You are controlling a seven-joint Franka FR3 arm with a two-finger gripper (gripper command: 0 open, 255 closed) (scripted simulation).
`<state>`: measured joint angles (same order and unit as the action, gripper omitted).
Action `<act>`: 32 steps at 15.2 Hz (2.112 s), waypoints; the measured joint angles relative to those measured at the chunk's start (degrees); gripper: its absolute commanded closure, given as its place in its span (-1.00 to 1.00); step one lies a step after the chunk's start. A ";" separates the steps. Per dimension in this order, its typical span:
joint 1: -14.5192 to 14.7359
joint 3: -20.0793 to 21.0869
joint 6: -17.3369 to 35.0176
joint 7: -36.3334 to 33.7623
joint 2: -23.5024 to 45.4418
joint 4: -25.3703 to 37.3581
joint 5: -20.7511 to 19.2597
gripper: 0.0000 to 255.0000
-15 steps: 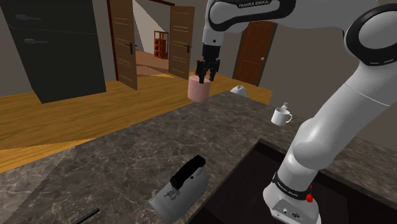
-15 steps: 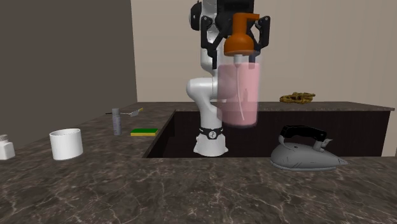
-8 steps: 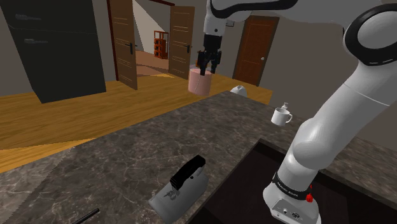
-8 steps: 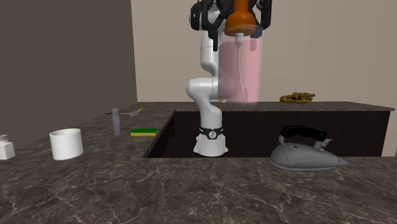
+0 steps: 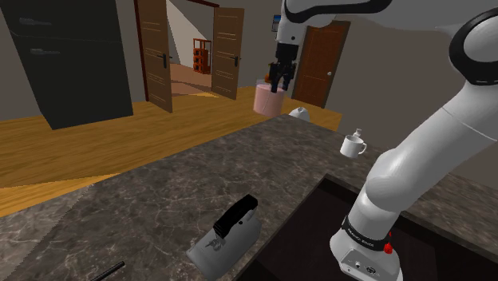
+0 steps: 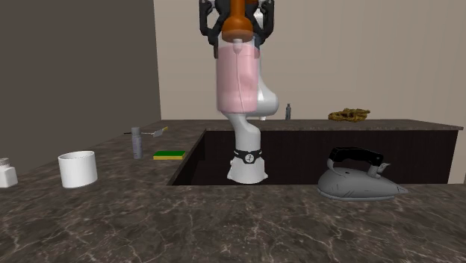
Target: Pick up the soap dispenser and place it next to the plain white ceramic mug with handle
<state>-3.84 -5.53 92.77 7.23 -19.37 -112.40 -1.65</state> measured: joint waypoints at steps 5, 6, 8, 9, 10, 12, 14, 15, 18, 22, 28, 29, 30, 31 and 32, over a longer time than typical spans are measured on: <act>-2.47 -4.21 -0.38 6.13 -3.78 -3.23 -2.02 1.00; -2.98 -5.16 -0.54 7.46 -4.23 -3.47 -2.47 1.00; -4.07 -7.18 -0.81 10.30 -5.21 -3.99 -3.48 1.00; -4.54 -8.05 -1.10 11.53 -5.60 -4.03 -3.91 1.00; -4.96 -8.95 -0.96 12.76 -5.71 -4.18 -4.32 1.00; -5.98 -10.97 -1.35 15.57 -6.23 -4.15 -5.31 1.00; -6.75 -12.87 -1.06 18.06 -5.90 -3.88 -6.02 1.00; -7.31 -14.04 -1.19 19.65 -6.05 -3.76 -6.57 1.00; -8.74 -17.22 -1.80 24.04 -6.36 -2.96 -7.97 1.00; -10.16 -21.52 -1.33 29.59 -5.09 -1.56 -9.18 1.00; -11.80 -28.90 -1.15 39.01 -0.78 3.47 -9.61 1.00; -12.00 -30.52 -1.02 40.95 0.62 4.85 -9.29 1.00; -12.09 -31.87 -0.77 42.59 2.04 6.02 -8.83 1.00; -12.34 -33.24 -0.92 44.39 3.13 7.28 -8.52 1.00; -12.71 -34.68 -0.93 46.31 4.02 8.26 -8.27 1.00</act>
<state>-16.55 -40.21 91.84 53.53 -15.35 -104.14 -9.91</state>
